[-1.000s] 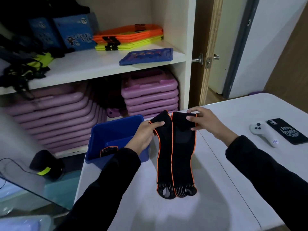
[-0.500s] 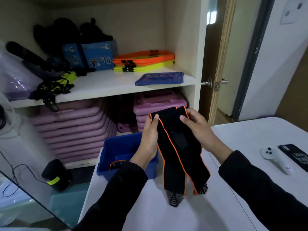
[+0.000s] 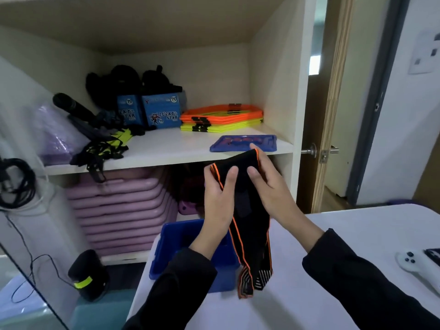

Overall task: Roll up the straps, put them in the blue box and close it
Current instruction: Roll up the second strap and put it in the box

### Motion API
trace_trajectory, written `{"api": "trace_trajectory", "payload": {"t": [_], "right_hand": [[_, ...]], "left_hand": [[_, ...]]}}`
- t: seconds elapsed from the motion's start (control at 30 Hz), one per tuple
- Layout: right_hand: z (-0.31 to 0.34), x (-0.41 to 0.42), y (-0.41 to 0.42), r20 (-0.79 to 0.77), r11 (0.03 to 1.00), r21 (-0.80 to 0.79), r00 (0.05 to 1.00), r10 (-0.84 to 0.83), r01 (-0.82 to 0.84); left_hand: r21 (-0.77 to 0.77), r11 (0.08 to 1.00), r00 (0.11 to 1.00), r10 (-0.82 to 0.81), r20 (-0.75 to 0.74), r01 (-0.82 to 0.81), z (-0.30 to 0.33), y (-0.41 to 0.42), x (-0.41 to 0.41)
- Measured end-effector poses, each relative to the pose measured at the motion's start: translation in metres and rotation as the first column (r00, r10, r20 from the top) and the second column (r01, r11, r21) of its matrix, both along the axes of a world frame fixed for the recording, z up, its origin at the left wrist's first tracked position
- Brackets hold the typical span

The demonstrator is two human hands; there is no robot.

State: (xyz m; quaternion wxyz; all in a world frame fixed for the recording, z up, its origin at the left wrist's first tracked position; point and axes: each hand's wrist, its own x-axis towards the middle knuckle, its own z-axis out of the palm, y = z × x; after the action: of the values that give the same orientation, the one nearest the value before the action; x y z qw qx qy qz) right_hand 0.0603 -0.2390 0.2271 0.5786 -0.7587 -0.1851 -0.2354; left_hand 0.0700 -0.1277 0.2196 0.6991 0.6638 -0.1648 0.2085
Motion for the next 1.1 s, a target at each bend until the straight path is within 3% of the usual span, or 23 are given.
{"api": "trace_trajectory", "payload": {"t": [0.1,0.3,0.43,0.6,0.8,1.1], "right_hand": [[0.005,0.001,0.010,-0.025,0.999,-0.007,0.999,0.039,-0.039],[0.019,0.004,0.012,-0.175,0.900,0.346,0.924,0.340,-0.266],[0.020,0.010,0.018,-0.183,0.923,0.317,0.940,0.287,-0.220],[0.023,0.024,0.019,-0.153,0.873,0.470,0.962,0.225,-0.129],[0.027,0.033,0.024,-0.113,0.906,0.407,0.978,0.178,-0.118],[0.049,0.046,0.015,-0.045,0.816,0.559,0.977,0.207,-0.147]], "left_hand": [[0.008,0.997,0.995,0.073,0.068,-0.074,0.005,0.002,0.003],[0.042,0.986,0.978,0.154,0.141,-0.161,0.019,0.014,0.011],[0.042,0.996,0.995,0.074,0.067,-0.077,0.018,0.021,0.016],[0.153,0.977,0.987,-0.137,-0.084,0.149,-0.013,0.026,0.017],[0.115,0.974,0.969,-0.175,-0.177,0.197,-0.031,0.024,0.016],[0.063,0.973,0.927,-0.190,-0.322,0.221,-0.057,0.024,0.016]]}}
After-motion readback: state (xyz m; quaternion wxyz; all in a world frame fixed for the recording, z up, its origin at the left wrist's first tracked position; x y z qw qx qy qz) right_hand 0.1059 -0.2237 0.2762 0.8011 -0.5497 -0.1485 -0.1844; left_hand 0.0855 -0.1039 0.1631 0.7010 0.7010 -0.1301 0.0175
